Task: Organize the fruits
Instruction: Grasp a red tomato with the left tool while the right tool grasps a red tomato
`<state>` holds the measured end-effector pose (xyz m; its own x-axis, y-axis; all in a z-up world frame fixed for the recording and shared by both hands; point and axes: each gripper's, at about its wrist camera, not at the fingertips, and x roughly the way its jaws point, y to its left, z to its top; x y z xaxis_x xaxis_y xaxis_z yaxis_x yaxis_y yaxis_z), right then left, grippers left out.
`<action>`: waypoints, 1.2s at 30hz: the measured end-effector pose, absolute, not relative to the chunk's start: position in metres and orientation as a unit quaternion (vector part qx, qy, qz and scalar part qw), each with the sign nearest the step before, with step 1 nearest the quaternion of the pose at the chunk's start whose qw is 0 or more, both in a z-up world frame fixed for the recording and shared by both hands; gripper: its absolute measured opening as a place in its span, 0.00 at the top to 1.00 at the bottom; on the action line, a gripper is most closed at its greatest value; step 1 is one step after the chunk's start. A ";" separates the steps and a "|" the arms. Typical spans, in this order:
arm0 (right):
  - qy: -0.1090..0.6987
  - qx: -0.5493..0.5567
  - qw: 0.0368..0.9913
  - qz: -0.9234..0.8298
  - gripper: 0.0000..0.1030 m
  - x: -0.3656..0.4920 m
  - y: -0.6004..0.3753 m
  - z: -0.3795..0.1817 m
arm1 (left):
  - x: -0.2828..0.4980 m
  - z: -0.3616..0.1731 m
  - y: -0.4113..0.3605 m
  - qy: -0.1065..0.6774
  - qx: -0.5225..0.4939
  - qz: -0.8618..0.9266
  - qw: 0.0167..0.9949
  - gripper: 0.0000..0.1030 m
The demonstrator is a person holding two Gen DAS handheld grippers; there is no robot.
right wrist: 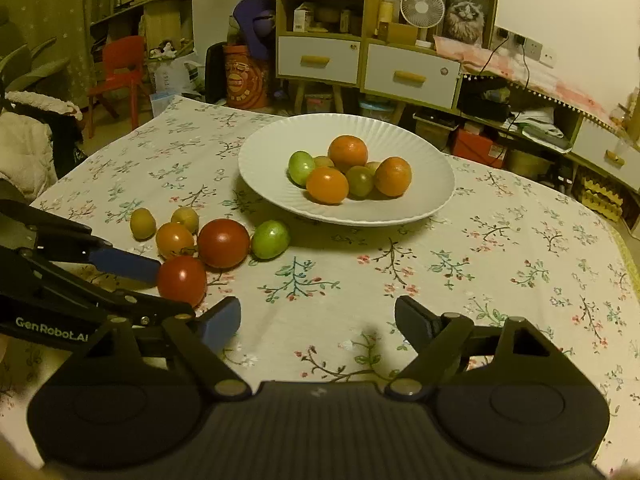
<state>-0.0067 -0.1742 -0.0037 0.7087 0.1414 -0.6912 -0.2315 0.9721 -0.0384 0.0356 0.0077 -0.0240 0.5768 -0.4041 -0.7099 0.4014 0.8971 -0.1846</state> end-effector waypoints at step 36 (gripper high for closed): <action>0.401 0.005 0.899 0.173 0.62 0.039 -0.118 -0.008 | 0.032 -0.014 0.040 0.438 -0.011 -0.201 0.876 0.63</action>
